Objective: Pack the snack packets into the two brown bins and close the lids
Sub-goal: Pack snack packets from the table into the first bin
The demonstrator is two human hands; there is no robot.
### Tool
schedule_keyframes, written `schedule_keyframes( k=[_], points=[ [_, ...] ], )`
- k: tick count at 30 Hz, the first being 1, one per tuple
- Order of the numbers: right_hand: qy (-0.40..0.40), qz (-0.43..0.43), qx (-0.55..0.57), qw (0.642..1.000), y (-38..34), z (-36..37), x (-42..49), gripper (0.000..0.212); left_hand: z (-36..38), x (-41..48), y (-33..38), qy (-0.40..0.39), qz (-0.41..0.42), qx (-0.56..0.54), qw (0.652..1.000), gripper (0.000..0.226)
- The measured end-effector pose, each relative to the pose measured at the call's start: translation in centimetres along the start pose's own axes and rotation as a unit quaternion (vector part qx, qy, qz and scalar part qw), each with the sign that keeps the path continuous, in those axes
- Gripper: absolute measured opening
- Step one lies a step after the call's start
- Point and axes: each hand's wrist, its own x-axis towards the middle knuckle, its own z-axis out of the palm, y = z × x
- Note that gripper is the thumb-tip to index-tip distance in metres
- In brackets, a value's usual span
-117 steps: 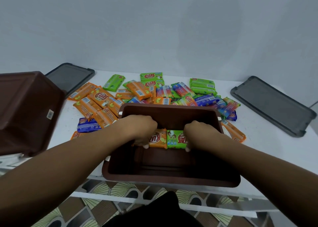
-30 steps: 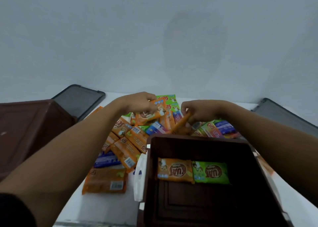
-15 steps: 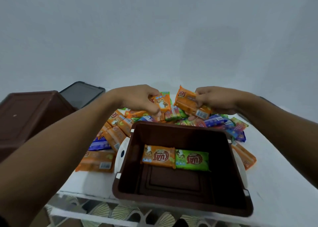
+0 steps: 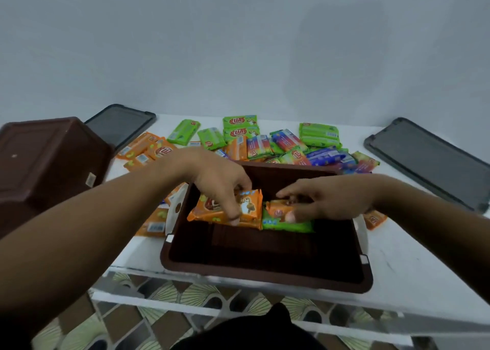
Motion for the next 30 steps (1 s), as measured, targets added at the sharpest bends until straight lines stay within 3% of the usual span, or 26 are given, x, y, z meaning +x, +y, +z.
schedule_keyframes(
  k=[3,8,12,17,19,21,25,30],
  points=[
    [-0.01,0.004,-0.082,0.997,0.0,1.5,1.2,0.078,1.5,1.1,0.6,-0.035,-0.014,0.036,0.999,0.037],
    [-0.015,-0.017,-0.163,0.986,-0.1,3.2,2.8,0.06,3.5,2.6,1.6,-0.066,-0.022,0.078,0.995,0.042],
    [-0.013,-0.008,-0.219,0.976,-0.4,4.8,3.7,0.059,4.7,3.3,1.9,-0.07,-0.03,0.116,0.99,0.049],
    [0.006,-0.007,-0.229,0.973,-0.5,6.5,4.4,0.039,5.8,3.7,2.2,-0.072,-0.02,0.134,0.988,0.044],
    [-0.004,-0.003,-0.232,0.973,-0.5,7.1,4.8,0.03,6.2,3.7,2.4,-0.062,-0.008,0.143,0.988,0.056],
    [-0.014,-0.002,-0.224,0.974,-0.6,7.4,4.9,0.032,6.5,3.9,2.6,-0.05,-0.001,0.169,0.984,0.064],
    [-0.015,-0.009,-0.225,0.974,-0.6,7.4,5.2,0.038,7.8,4.9,2.7,-0.011,-0.004,0.225,0.974,0.056],
    [-0.006,-0.003,-0.218,0.976,-0.2,7.3,5.2,0.04,7.3,5.0,2.2,-0.027,0.003,0.214,0.977,0.052]
  ],
)
